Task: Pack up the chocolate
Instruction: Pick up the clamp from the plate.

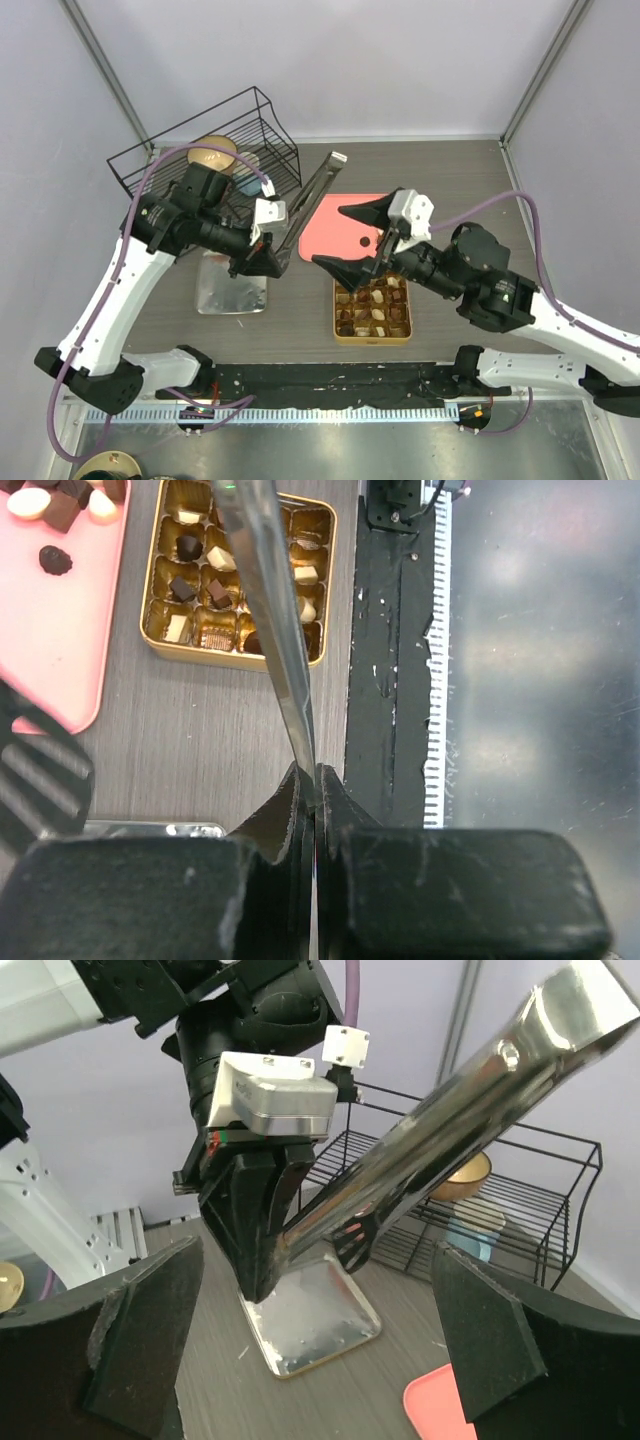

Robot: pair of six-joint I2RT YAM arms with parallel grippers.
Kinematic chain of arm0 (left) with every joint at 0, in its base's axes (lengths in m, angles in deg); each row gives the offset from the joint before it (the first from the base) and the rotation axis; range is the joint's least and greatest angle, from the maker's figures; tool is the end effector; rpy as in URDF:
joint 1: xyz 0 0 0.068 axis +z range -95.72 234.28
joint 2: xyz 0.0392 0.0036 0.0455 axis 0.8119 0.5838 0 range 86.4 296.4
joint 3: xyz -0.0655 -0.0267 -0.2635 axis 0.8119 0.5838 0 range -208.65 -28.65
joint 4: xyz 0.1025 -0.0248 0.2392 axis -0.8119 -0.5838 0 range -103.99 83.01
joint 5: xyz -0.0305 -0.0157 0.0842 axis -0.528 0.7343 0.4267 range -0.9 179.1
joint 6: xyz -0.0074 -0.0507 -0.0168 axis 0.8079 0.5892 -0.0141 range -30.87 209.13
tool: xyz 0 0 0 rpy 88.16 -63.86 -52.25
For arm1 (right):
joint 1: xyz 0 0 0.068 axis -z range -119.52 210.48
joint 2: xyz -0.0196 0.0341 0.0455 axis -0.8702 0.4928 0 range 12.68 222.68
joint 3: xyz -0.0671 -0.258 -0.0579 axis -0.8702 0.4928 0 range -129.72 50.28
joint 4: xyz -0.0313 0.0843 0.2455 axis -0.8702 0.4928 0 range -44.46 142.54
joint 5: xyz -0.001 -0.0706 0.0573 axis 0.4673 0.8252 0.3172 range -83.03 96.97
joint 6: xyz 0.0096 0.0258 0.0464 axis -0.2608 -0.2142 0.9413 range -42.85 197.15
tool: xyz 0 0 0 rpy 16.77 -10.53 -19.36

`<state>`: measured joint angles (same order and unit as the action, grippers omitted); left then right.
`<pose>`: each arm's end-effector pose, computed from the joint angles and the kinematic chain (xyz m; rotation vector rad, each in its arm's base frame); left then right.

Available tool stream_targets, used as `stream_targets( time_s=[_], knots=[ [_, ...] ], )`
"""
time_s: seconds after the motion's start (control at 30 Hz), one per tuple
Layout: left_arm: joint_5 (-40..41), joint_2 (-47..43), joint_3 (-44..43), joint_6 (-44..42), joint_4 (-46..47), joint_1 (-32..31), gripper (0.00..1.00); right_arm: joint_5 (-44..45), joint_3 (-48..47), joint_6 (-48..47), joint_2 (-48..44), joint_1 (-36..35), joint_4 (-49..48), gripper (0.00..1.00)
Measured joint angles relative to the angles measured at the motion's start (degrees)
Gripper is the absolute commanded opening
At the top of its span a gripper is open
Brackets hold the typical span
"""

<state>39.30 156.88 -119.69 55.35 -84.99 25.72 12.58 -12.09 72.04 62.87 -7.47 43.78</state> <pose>0.1558 -0.1158 0.4228 1.4848 1.8407 -1.0555 0.0723 0.1693 0.4531 -0.7507 1.1585 0.8606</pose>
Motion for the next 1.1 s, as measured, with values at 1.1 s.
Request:
stream_targets(
  time_s=[1.1],
  knots=[
    [-2.9,0.2,0.3,-1.3,0.0,-4.1,0.01,-59.4,-16.0,13.8,19.5,31.6,1.4,1.0]
  ],
)
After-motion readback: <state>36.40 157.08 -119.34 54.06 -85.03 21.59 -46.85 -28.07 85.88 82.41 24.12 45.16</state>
